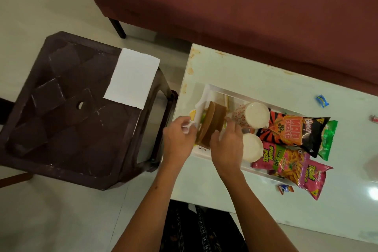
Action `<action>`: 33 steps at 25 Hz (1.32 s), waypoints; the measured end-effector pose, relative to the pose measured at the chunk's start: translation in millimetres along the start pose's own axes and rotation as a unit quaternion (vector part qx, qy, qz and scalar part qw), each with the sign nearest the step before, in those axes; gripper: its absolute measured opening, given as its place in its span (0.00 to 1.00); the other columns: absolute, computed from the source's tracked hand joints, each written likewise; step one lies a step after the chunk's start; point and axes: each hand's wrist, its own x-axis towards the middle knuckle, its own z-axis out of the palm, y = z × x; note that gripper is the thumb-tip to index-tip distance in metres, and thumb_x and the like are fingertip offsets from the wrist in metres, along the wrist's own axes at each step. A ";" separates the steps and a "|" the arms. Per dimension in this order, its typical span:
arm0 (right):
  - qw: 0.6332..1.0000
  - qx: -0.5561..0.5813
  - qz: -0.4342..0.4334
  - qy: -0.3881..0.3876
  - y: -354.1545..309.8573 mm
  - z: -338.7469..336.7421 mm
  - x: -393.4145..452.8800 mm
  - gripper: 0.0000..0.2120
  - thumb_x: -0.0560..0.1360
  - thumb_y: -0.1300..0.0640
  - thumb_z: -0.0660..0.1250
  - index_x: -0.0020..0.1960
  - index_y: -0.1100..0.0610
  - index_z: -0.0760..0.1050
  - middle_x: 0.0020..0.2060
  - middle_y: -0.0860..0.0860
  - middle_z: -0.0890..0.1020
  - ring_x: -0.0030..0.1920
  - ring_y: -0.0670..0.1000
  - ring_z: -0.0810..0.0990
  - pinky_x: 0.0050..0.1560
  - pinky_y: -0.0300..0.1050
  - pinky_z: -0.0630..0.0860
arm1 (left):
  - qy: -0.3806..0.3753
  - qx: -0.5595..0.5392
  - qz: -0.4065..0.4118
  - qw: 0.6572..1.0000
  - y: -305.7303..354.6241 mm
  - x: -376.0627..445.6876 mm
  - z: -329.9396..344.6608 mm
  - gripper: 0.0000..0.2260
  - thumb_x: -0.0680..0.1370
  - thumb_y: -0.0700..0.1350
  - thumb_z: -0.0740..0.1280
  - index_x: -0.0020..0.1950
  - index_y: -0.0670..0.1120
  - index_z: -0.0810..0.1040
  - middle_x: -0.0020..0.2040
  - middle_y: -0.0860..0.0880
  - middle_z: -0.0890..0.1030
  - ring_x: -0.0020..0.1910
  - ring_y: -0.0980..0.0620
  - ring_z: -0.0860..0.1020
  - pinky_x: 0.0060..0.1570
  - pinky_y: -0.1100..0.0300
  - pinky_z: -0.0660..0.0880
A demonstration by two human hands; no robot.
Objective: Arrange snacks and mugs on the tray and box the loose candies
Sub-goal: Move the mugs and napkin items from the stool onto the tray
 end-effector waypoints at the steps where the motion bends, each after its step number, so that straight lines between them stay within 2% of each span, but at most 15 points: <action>1: 0.999 0.052 -0.015 -0.003 -11.4 2.1 -1.9 0.18 0.75 0.61 0.63 0.64 0.59 0.69 0.59 0.57 0.76 0.56 0.57 0.77 0.52 0.48 0.76 | 0.060 -0.012 0.022 0.998 1.7 5.5 -19.5 0.11 0.74 0.44 0.67 0.56 0.44 0.78 0.50 0.46 0.82 0.46 0.51 0.80 0.43 0.68 0.76; 2: 0.993 0.112 -0.014 -0.032 -25.5 6.8 -2.3 0.16 0.75 0.60 0.64 0.62 0.59 0.70 0.57 0.56 0.78 0.52 0.54 0.78 0.49 0.45 0.77 | 0.121 -0.020 0.036 0.992 2.0 13.3 -40.3 0.11 0.74 0.43 0.67 0.55 0.43 0.79 0.50 0.45 0.82 0.46 0.51 0.80 0.44 0.67 0.77; 4: 0.972 0.204 0.024 -0.117 -57.8 20.7 -1.4 0.15 0.75 0.56 0.66 0.61 0.57 0.73 0.55 0.52 0.80 0.44 0.45 0.78 0.42 0.33 0.74 | 0.216 -0.007 0.025 0.976 -1.1 34.0 -78.0 0.11 0.75 0.43 0.66 0.56 0.42 0.78 0.52 0.43 0.81 0.49 0.49 0.79 0.51 0.55 0.78; 7: 0.948 0.245 0.056 -0.195 -101.3 47.6 5.4 0.17 0.74 0.51 0.68 0.60 0.56 0.74 0.52 0.51 0.81 0.42 0.41 0.77 0.43 0.33 0.75 | 0.255 0.057 -0.021 0.965 -8.5 66.3 -111.7 0.15 0.76 0.44 0.65 0.61 0.41 0.74 0.59 0.41 0.76 0.59 0.45 0.74 0.58 0.48 0.74; 9: 0.941 0.258 0.073 -0.204 -122.2 63.6 11.7 0.19 0.72 0.50 0.69 0.60 0.57 0.74 0.50 0.52 0.81 0.47 0.47 0.79 0.49 0.39 0.76 | 0.247 0.112 -0.034 0.962 -13.4 81.7 -120.5 0.18 0.75 0.46 0.66 0.62 0.40 0.73 0.60 0.40 0.75 0.61 0.43 0.72 0.58 0.49 0.72; 14: 0.949 0.250 0.079 -0.173 -149.3 88.9 28.6 0.14 0.72 0.50 0.70 0.52 0.58 0.75 0.36 0.45 0.76 0.36 0.42 0.74 0.35 0.31 0.66 | 0.199 0.186 -0.076 0.959 -16.2 100.7 -125.6 0.26 0.70 0.51 0.71 0.63 0.40 0.70 0.61 0.39 0.71 0.62 0.40 0.67 0.57 0.47 0.69; 16: 0.954 0.237 0.068 -0.169 -151.1 92.5 31.6 0.12 0.73 0.53 0.69 0.51 0.59 0.74 0.39 0.49 0.78 0.37 0.45 0.76 0.34 0.32 0.69 | 0.182 0.170 -0.095 0.964 -15.6 101.2 -123.4 0.27 0.68 0.50 0.73 0.62 0.41 0.70 0.61 0.40 0.72 0.62 0.40 0.68 0.57 0.47 0.70; 18: 0.952 0.237 0.077 -0.176 -147.6 92.7 31.8 0.12 0.74 0.55 0.69 0.53 0.61 0.75 0.45 0.55 0.82 0.44 0.51 0.80 0.43 0.41 0.78 | 0.162 0.139 -0.112 0.971 -17.0 97.9 -121.2 0.26 0.67 0.49 0.74 0.59 0.39 0.71 0.59 0.40 0.74 0.60 0.40 0.72 0.56 0.46 0.73; 20: 0.947 0.242 0.091 -0.193 -137.5 89.5 27.1 0.12 0.73 0.56 0.69 0.53 0.61 0.75 0.48 0.57 0.83 0.48 0.55 0.81 0.51 0.52 0.80 | 0.129 0.127 -0.111 0.977 -20.0 88.9 -116.7 0.21 0.69 0.46 0.72 0.56 0.38 0.74 0.58 0.38 0.77 0.57 0.39 0.75 0.54 0.46 0.75; 22: 0.941 0.231 0.096 -0.229 -121.4 83.4 16.4 0.10 0.71 0.56 0.70 0.50 0.60 0.77 0.46 0.56 0.83 0.48 0.55 0.82 0.52 0.57 0.80 | 0.107 0.121 -0.103 0.982 -22.2 70.9 -107.0 0.15 0.73 0.43 0.67 0.56 0.37 0.74 0.57 0.37 0.78 0.56 0.38 0.76 0.53 0.47 0.75; 25: 0.939 0.207 0.093 -0.259 -88.0 67.4 -6.2 0.04 0.71 0.56 0.69 0.39 0.57 0.76 0.35 0.53 0.80 0.40 0.56 0.81 0.47 0.59 0.80 | 0.088 0.123 -0.075 0.986 -23.0 32.7 -81.7 0.10 0.75 0.40 0.62 0.53 0.36 0.74 0.53 0.36 0.77 0.53 0.37 0.76 0.52 0.46 0.75; 27: 0.953 0.182 0.077 -0.230 -65.0 54.8 -23.0 0.06 0.71 0.56 0.68 0.39 0.58 0.75 0.33 0.55 0.81 0.38 0.57 0.82 0.43 0.55 0.80 | 0.053 0.116 -0.038 0.991 -22.3 5.1 -63.3 0.10 0.75 0.40 0.62 0.53 0.38 0.76 0.50 0.37 0.79 0.50 0.39 0.77 0.49 0.49 0.76; 29: 0.972 0.169 0.037 -0.162 -43.0 41.6 -39.9 0.08 0.72 0.57 0.67 0.37 0.60 0.72 0.31 0.57 0.80 0.34 0.56 0.80 0.36 0.50 0.76 | 0.024 0.099 0.013 0.995 -19.5 -18.7 -46.9 0.11 0.75 0.39 0.62 0.56 0.40 0.77 0.48 0.39 0.79 0.48 0.43 0.78 0.44 0.59 0.72; 31: 0.977 0.193 0.023 -0.084 -22.8 28.4 -52.0 0.09 0.74 0.58 0.66 0.37 0.60 0.71 0.31 0.56 0.78 0.32 0.54 0.77 0.33 0.51 0.74 | 0.009 0.085 0.063 0.994 -12.5 -36.5 -30.1 0.14 0.76 0.37 0.62 0.60 0.43 0.76 0.49 0.41 0.78 0.46 0.49 0.76 0.41 0.68 0.67; 33: 0.973 0.226 0.044 -0.030 -4.5 17.4 -56.9 0.08 0.75 0.57 0.65 0.39 0.58 0.72 0.32 0.54 0.78 0.32 0.55 0.77 0.34 0.53 0.75 | -0.014 0.073 0.094 0.993 -5.2 -48.6 -10.8 0.16 0.76 0.38 0.62 0.63 0.44 0.74 0.50 0.43 0.77 0.45 0.53 0.74 0.42 0.69 0.69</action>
